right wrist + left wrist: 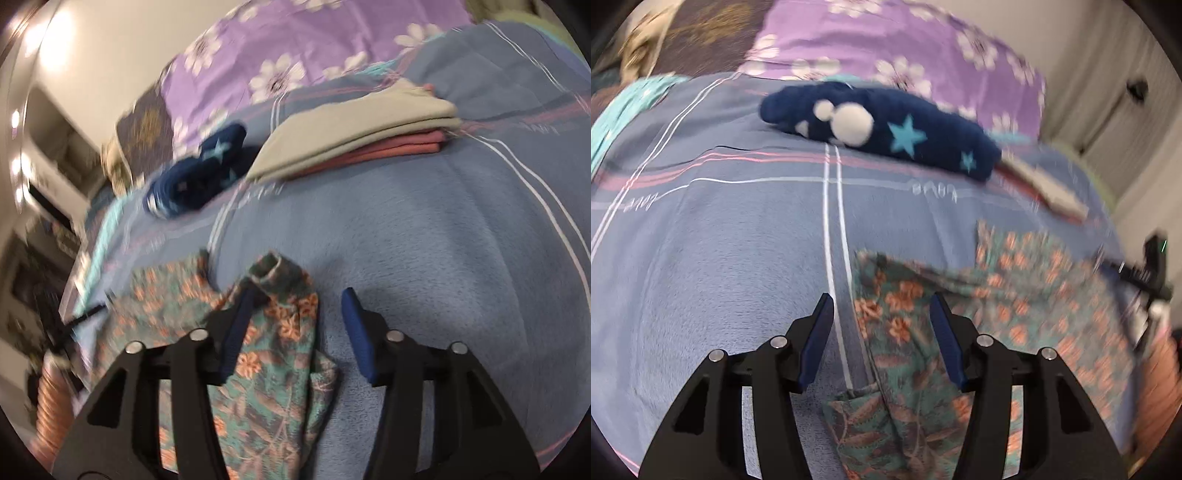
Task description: Fold small clothes
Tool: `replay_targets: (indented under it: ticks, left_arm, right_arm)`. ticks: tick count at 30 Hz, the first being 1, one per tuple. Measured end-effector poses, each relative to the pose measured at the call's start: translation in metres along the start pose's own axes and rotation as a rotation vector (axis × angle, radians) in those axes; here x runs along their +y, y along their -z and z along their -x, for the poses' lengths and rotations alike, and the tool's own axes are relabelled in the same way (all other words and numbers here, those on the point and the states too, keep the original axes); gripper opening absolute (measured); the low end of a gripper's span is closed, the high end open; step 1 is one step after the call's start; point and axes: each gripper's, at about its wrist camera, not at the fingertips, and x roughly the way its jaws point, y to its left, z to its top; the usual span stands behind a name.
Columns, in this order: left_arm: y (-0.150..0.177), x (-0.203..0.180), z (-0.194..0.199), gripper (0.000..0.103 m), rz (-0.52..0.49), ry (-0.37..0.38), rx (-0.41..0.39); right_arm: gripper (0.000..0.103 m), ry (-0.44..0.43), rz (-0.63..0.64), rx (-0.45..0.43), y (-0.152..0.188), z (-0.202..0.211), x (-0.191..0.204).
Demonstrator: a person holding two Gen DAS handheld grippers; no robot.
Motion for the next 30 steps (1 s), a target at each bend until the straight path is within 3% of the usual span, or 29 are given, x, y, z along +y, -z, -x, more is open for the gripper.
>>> replay_targets:
  ticks: [2, 4, 5, 8, 13, 15, 17, 18, 19, 20, 25, 30]
  left_arm:
    - [-0.002, -0.008, -0.014, 0.055, -0.059, -0.057, 0.033]
    - [-0.011, -0.012, -0.027, 0.057, -0.086, -0.140, 0.032]
    - [-0.020, -0.013, -0.035, 0.058, -0.077, -0.176, 0.033]
    - [-0.038, -0.009, -0.042, 0.058, -0.007, -0.191, 0.019]
    - [-0.042, 0.008, -0.031, 0.058, 0.104, -0.045, 0.019]
    - [-0.035, 0.013, -0.030, 0.058, 0.136, 0.011, 0.035]
    - [-0.031, 0.011, -0.030, 0.057, 0.140, 0.051, 0.034]
    - [-0.030, 0.008, -0.030, 0.049, 0.135, 0.066, 0.034]
    - [-0.029, 0.004, -0.030, 0.013, 0.121, 0.086, 0.041]
    - [-0.029, 0.001, -0.032, 0.007, 0.117, 0.099, 0.053]
    - [-0.036, -0.019, 0.015, 0.006, 0.034, 0.077, -0.090]
    - [-0.050, -0.018, 0.048, 0.006, 0.002, 0.012, -0.178]
  right_arm:
    - [0.064, 0.019, 0.057, 0.014, 0.000, -0.010, 0.009]
    - [0.064, 0.069, 0.094, -0.012, -0.007, -0.020, 0.017]
    - [0.057, 0.088, 0.069, -0.025, -0.012, -0.024, 0.015]
    - [0.026, 0.093, -0.078, -0.048, -0.021, -0.027, -0.002]
    - [0.025, -0.079, -0.173, -0.033, -0.015, -0.022, -0.025]
    - [0.038, -0.122, -0.164, -0.031, -0.012, -0.021, -0.024]
    - [0.043, -0.129, -0.138, -0.025, -0.012, -0.022, -0.017]
    - [0.043, -0.109, -0.114, -0.014, -0.013, -0.024, -0.011]
    - [0.032, -0.082, -0.092, -0.010, -0.013, -0.024, -0.006]
    - [0.005, -0.064, -0.071, 0.001, -0.013, -0.024, 0.001]
    - [0.005, -0.150, -0.047, -0.160, -0.022, 0.020, 0.020]
    - [0.006, -0.131, -0.041, -0.187, -0.041, 0.014, 0.027]
